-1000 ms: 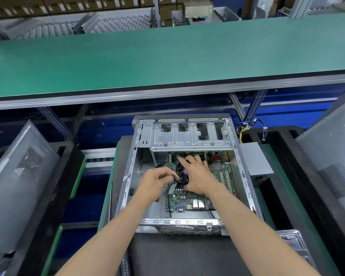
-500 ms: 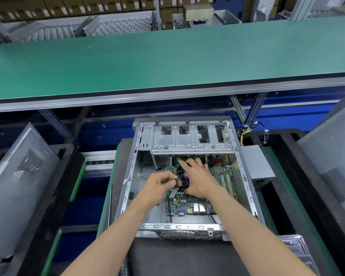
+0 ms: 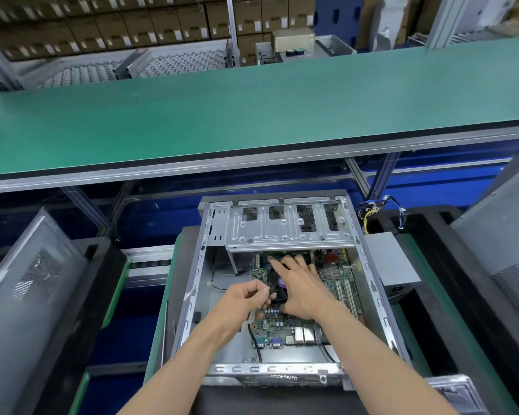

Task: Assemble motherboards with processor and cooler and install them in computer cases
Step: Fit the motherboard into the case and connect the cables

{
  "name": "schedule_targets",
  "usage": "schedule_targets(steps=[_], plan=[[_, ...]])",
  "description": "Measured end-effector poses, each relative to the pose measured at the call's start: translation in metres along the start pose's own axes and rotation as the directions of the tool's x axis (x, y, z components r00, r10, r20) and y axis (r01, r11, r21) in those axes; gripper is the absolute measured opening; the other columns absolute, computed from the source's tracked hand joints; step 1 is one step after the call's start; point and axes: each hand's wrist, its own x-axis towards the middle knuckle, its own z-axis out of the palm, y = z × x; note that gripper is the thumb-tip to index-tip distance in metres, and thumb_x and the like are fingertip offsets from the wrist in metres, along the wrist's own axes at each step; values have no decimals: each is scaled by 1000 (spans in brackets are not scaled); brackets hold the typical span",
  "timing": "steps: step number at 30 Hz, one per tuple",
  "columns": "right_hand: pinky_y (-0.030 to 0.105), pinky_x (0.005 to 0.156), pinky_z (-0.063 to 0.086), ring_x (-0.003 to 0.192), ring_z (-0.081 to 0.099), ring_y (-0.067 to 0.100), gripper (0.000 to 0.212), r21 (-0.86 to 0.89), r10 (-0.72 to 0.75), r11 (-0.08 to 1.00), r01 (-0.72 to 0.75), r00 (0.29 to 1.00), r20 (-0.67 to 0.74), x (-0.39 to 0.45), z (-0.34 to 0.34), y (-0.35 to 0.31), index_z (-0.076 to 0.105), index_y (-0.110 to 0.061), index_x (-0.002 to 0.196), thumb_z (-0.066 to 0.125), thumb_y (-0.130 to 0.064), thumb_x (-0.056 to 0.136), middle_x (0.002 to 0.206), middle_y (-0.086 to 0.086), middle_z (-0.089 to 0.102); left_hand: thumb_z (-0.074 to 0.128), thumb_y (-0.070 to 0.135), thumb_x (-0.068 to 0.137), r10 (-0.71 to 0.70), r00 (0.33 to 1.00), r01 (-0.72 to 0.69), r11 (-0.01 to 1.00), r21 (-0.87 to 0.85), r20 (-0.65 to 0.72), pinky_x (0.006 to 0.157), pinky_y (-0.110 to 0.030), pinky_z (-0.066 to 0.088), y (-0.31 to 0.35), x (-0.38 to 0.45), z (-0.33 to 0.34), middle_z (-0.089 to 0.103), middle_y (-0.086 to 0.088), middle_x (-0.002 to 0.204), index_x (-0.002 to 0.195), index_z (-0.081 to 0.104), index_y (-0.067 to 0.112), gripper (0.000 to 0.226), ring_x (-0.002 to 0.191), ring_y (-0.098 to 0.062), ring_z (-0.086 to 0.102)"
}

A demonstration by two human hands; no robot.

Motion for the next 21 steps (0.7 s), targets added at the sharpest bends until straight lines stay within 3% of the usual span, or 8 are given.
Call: schedule_targets(steps=[2, 8, 11, 14, 21], plan=[[54, 113, 27, 134, 23, 27, 109, -5, -3, 1000, 3, 1000, -3, 0, 0, 0, 11, -23, 161, 78, -22, 74, 147, 4, 34, 61, 17, 99, 7, 1000, -8, 999, 44, 2, 60, -17, 45, 2, -3, 0, 70, 0, 84, 82, 72, 18, 20, 69, -10, 54], [54, 112, 27, 136, 23, 28, 112, 2, -1, 1000, 1, 1000, -4, 0, 1, 0, 11, -23, 161, 81, -26, 73, 148, 5, 33, 64, 7, 96, 68, 996, -79, 979, 186, 63, 58, -8, 44, 6, -8, 2, 72, 10, 85, 85, 73, 23, 22, 70, 4, 58], [55, 113, 27, 137, 22, 28, 112, 4, -1, 1000, 1, 1000, -9, 0, 1, 0, 12, -23, 160, 82, -29, 74, 148, 5, 34, 65, 6, 96, 89, 993, -108, 962, 252, 83, 66, -8, 46, 7, -9, 2, 73, 10, 88, 85, 74, 25, 23, 75, 4, 60], [56, 113, 28, 137, 22, 29, 113, 5, -2, 1000, 2, 1000, -10, 0, 2, 0, 12, -23, 160, 83, -33, 74, 148, 5, 34, 65, 5, 95, 104, 989, -128, 957, 260, 102, 62, -7, 43, 7, -10, 3, 72, 12, 84, 87, 73, 19, 19, 68, 5, 57], [57, 112, 27, 138, 23, 30, 116, 10, -6, 1000, 6, 1000, -8, -1, 0, -1, 13, -21, 161, 85, -38, 72, 148, 7, 35, 64, 5, 96, 102, 984, -143, 941, 306, 146, 77, -16, 49, 6, -10, 3, 75, 3, 95, 94, 72, 12, 10, 86, -2, 63]])
